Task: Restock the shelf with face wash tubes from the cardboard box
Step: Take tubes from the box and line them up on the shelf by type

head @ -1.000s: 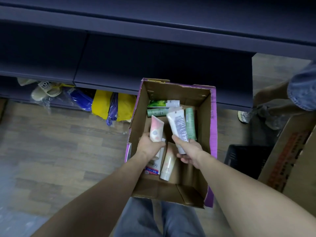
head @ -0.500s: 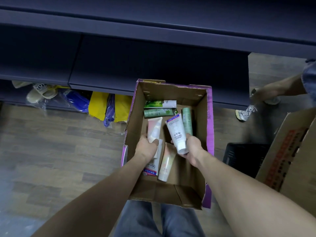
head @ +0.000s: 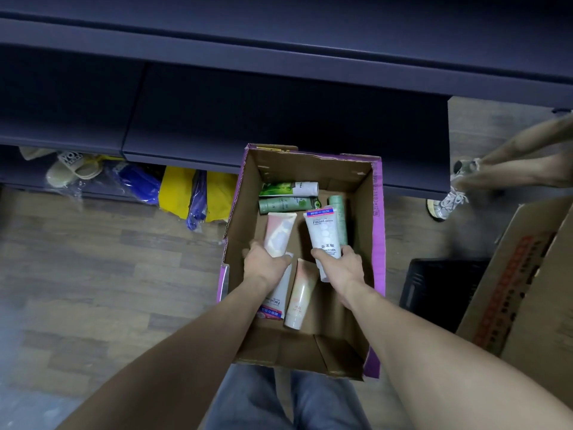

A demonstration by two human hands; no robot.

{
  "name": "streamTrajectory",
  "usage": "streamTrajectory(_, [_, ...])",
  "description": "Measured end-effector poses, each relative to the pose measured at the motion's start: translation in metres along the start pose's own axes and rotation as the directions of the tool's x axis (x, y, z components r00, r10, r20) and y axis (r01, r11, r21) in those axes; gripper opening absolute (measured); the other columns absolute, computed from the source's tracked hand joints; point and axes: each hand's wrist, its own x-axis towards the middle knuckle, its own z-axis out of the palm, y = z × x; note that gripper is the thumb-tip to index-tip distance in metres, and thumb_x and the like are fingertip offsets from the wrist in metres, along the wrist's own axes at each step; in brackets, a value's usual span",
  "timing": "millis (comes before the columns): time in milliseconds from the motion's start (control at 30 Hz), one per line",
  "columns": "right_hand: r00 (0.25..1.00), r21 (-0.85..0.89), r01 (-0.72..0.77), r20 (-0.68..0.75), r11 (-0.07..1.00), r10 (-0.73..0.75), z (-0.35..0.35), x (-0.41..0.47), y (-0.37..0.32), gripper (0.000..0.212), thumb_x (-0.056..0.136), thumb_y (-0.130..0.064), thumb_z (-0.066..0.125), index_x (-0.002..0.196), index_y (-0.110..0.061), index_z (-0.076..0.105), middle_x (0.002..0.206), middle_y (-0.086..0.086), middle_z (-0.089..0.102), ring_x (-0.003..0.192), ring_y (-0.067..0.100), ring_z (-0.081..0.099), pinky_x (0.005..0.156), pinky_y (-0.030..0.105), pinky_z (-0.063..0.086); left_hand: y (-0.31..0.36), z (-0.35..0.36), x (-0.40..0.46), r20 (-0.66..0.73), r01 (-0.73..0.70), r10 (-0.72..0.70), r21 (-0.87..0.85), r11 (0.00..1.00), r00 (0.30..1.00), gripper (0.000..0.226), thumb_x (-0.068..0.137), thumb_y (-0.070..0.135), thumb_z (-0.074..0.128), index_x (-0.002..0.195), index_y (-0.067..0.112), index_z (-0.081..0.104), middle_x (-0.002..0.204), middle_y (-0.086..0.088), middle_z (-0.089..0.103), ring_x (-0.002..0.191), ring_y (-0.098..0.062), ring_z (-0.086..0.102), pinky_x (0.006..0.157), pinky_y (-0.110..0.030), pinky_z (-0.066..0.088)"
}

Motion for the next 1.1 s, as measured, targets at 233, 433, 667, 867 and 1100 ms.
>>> streamTrajectory(233, [0.987, -0.267, 0.134, -0.049, 0.954, -0.153, -0.007, -0.010, -0.003, 0.057, 0.075, -0.049, 0.075, 0.122, -0.022, 0.059, 0.116, 0.005, 0.057, 0.101, 0.027, 0.062, 0.083, 0.039, 0.054, 0.010, 0.001, -0.006, -0.093, -0.046, 0.049, 0.036, 0.998, 0.994, 0.064, 0.068, 0.023, 0.083, 0.121, 0.015, 0.048, 0.119, -0.010, 0.058, 0.105, -0.027, 0.060, 0.087, -0.034, 0.049])
streamTrajectory(433, [0.967, -0.238, 0.185, -0.130, 0.953, -0.220, -0.016, -0.020, -0.016, 0.070, 0.074, -0.040, 0.080, 0.131, -0.024, 0.043, 0.119, 0.004, 0.064, 0.104, 0.027, 0.063, 0.072, 0.031, 0.048, 0.023, -0.008, -0.015, -0.146, -0.092, 0.104, 0.090, 0.992, 0.984, 0.064, 0.068, 0.029, 0.084, 0.119, 0.015, 0.048, 0.118, -0.006, 0.059, 0.105, -0.027, 0.061, 0.082, -0.036, 0.051])
streamTrajectory(667, [0.936, -0.231, 0.280, -0.152, 0.932, -0.319, -0.033, -0.046, -0.037, 0.069, 0.071, -0.039, 0.079, 0.130, -0.025, 0.045, 0.114, 0.002, 0.066, 0.098, 0.023, 0.065, 0.074, 0.038, 0.054, 0.037, -0.032, -0.039, -0.193, -0.197, 0.224, 0.148, 0.969, 0.955, 0.065, 0.069, 0.037, 0.083, 0.117, 0.014, 0.047, 0.118, -0.007, 0.058, 0.104, -0.027, 0.060, 0.082, -0.039, 0.051])
streamTrajectory(867, [0.884, -0.201, 0.390, -0.191, 0.899, -0.426, -0.061, -0.088, -0.078, 0.062, 0.074, -0.030, 0.079, 0.127, -0.024, 0.047, 0.107, -0.001, 0.065, 0.075, 0.015, 0.055, 0.058, 0.027, 0.036, 0.067, -0.068, -0.073, -0.235, -0.306, 0.328, 0.129, 0.943, 0.915, 0.065, 0.072, 0.043, 0.080, 0.121, 0.015, 0.048, 0.118, -0.005, 0.057, 0.105, -0.026, 0.057, 0.074, -0.034, 0.043])
streamTrajectory(1100, [0.792, -0.204, 0.511, -0.267, 0.835, -0.549, -0.086, -0.137, -0.130, 0.061, 0.071, -0.032, 0.078, 0.122, -0.024, 0.045, 0.113, 0.002, 0.060, 0.094, 0.023, 0.061, 0.068, 0.031, 0.042, 0.111, -0.118, -0.116, -0.324, -0.397, 0.422, 0.143, 0.907, 0.847, 0.060, 0.079, 0.041, 0.074, 0.127, 0.021, 0.046, 0.120, -0.003, 0.053, 0.106, -0.025, 0.057, 0.073, -0.032, 0.042])
